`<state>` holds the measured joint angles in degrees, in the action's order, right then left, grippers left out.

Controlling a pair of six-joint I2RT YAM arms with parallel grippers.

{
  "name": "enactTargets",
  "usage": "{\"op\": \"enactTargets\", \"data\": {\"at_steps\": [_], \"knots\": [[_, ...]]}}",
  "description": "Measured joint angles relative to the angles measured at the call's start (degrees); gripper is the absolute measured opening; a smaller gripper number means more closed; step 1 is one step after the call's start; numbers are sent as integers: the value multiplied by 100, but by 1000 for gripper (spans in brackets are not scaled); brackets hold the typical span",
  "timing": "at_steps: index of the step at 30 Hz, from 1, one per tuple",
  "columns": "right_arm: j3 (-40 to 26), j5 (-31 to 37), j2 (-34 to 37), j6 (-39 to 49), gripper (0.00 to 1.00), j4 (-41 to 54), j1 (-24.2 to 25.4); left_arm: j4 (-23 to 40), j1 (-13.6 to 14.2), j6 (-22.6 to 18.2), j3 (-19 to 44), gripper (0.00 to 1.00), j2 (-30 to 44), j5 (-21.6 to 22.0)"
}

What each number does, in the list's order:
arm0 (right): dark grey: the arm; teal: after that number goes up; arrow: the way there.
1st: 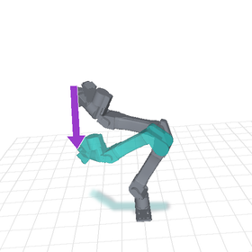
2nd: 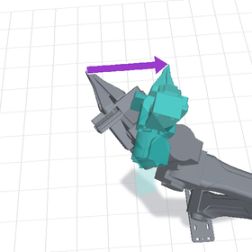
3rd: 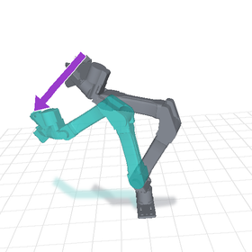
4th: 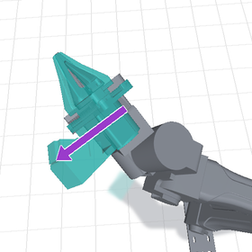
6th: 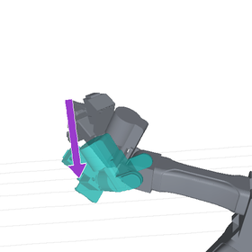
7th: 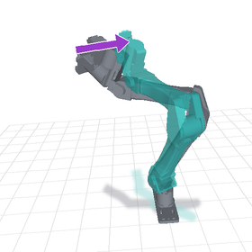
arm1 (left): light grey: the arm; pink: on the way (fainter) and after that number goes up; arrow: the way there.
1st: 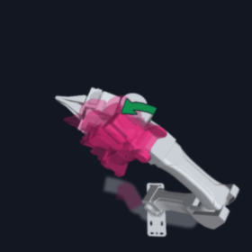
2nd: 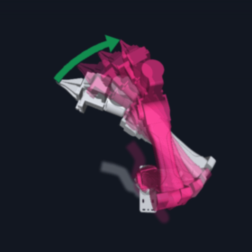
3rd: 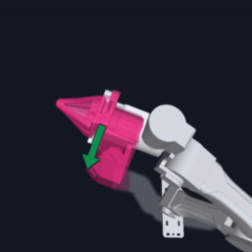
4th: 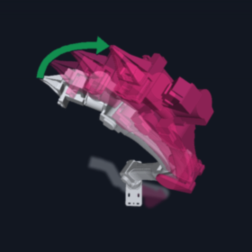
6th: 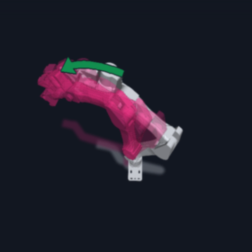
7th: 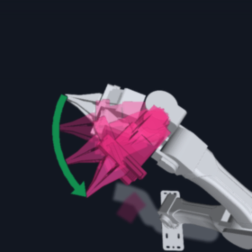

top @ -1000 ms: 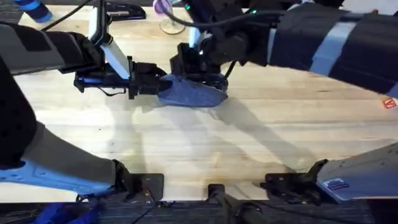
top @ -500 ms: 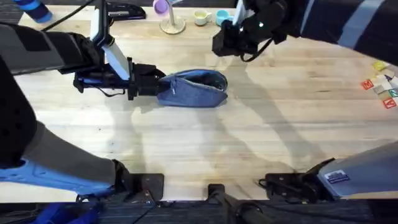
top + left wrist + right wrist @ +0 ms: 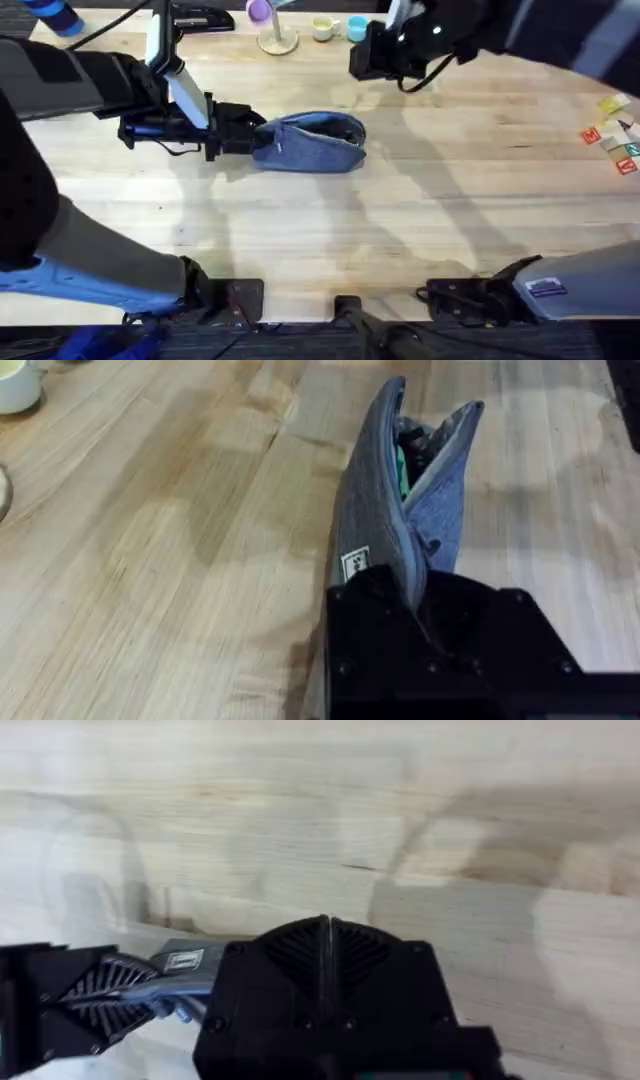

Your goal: Unzip the bag, pick up the pens from the table one at a time and place them inside, then zip the bag closed.

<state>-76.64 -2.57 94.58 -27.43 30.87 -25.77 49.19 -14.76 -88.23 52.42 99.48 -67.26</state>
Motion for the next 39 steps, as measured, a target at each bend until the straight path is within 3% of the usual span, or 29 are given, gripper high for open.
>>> {"op": "enactTargets", "data": {"at_steps": [7, 9, 10, 12, 13, 20, 22, 26, 27, 32, 39], "knots": [[0, 4, -786, 541, 33, 78, -263, 0, 0, 0, 0, 43, 0, 0], [0, 3, -983, 628, 241, 186, -414, 0, 0, 0, 0, 43, 1, 0], [0, 2, -1220, 720, 681, 438, -653, 0, 0, 0, 0, 43, 0, 0], [0, 2, -1325, 786, 957, 606, -821, 0, 0, 0, 0, 43, 2, 2], [0, 2, -1355, 798, 984, 680, -897, 0, 0, 0, 0, 43, 0, 2], [0, 2, -1401, 825, 997, 841, -1427, 0, 0, -3, 0, 55, 0, 2], [0, 0, -1401, 827, 997, 844, -1517, -2, -3, -5, 0, 301, 0, -33], [0, 2, -1401, 827, 997, 846, -1559, -2, -24, -1, 0, 914, 0, -46], [0, 2, -1400, 826, 997, 850, -1559, 2, -28, 11, 0, 973, 0, -26], [0, 4, -1401, 829, 997, 850, -1559, -15, -28, 17, 0, 993, 0, 328], [1, 7, -1400, 837, 997, 877, -1647, 427, -28, 11, 2, 993, 0, 1392]]}}
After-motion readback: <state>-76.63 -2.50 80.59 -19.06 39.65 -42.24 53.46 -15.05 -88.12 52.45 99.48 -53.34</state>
